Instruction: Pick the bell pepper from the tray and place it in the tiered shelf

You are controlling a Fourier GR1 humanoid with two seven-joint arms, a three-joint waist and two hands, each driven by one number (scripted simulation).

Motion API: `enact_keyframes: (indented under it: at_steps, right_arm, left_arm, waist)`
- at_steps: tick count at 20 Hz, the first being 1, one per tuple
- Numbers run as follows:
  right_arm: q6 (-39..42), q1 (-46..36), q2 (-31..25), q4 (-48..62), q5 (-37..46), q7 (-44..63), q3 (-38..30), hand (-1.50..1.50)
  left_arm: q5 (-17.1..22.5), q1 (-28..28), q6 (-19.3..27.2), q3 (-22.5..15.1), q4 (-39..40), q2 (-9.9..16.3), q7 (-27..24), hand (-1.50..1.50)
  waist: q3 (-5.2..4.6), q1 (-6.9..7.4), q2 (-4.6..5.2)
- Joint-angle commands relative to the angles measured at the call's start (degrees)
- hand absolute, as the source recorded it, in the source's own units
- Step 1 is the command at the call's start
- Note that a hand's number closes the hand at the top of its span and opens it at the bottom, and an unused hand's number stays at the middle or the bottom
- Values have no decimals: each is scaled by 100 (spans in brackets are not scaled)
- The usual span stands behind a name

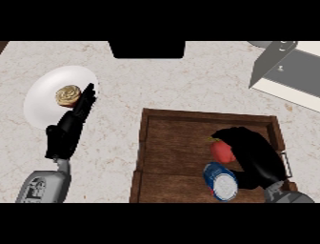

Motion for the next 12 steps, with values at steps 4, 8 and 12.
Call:
enact_keyframes:
  at_steps: [4,8,12]
  right_arm:
    - [-152,44,-118,-4,594,-243,289,150]
    - [-702,387,-113,-22,632,-617,224,150]
    - [-335,-292,919,325,361,714,-426,150]
  left_arm:
    - [-137,41,103,-72,-289,-101,312,0]
    - [-123,-286,32,52,328,-111,-75,0]
    - [-66,-140,-6,-42,-125,-139,233,0]
  waist:
    - [15,7,11]
    - [15,-13,14]
    - [17,54,32]
